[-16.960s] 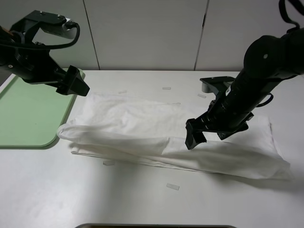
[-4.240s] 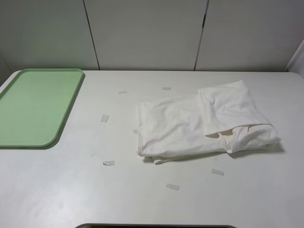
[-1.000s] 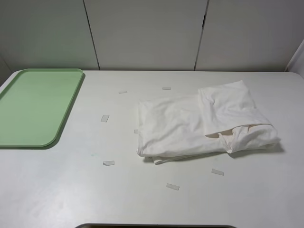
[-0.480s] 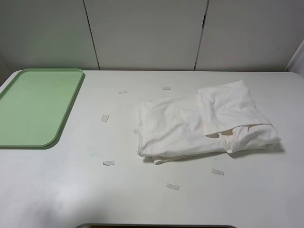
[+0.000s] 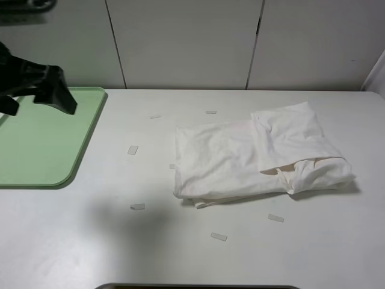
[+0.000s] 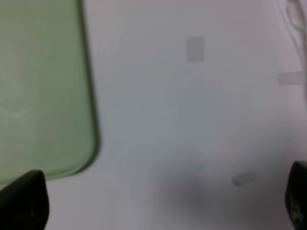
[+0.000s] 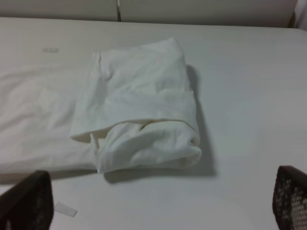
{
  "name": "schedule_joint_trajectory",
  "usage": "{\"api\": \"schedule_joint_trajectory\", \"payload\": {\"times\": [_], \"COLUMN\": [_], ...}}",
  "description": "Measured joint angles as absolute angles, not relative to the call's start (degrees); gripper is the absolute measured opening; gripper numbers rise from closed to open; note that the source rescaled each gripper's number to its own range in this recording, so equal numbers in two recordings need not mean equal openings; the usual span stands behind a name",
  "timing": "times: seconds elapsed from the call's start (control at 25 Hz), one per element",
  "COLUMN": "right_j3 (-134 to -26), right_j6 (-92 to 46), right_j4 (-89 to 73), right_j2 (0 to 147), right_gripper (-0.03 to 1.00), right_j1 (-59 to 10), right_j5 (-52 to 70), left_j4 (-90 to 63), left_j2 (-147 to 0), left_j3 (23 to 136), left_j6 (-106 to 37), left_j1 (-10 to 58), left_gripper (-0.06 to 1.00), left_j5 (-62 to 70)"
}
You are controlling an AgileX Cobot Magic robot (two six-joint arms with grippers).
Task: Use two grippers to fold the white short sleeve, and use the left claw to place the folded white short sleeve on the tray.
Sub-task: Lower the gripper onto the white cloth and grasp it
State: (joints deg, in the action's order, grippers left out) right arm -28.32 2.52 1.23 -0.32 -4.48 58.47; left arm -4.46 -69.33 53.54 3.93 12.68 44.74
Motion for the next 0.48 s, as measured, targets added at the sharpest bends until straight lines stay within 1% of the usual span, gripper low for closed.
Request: {"api": "schedule_joint_trajectory", "payload": {"times": [0.16, 0.2, 0.36, 0.4, 0.48], "right_j3": [-28.3, -28.3, -28.3, -28.3, -28.3], "right_j6": [2.5, 2.5, 2.5, 2.5, 2.5], "right_j4": [1.2, 1.2, 1.2, 1.2, 1.2], "right_j2": [-0.3, -0.3, -0.3, -0.3, -0.3], "right_gripper": [1.00, 1.00, 1.00, 1.00, 1.00], "right_j1": [-4.5, -4.5, -4.5, -4.5, -4.5], "right_j5": [58.5, 58.5, 58.5, 58.5, 58.4], "left_j4": [-4.5, -4.6, -4.6, -4.6, -4.6], "left_j2": [-76.5, -79.9, -84.5, -88.1, -92.5], "left_j3": [53.5, 53.5, 53.5, 53.5, 53.5], "left_j6": [7.7, 9.7, 12.5, 14.5, 16.7], "left_j1": [19.0, 22.6, 26.4, 29.2, 31.9], "left_gripper": [0.98, 0.98, 0.98, 0.98, 0.98], "left_j5": [39.2, 35.8, 30.7, 26.7, 22.2]}}
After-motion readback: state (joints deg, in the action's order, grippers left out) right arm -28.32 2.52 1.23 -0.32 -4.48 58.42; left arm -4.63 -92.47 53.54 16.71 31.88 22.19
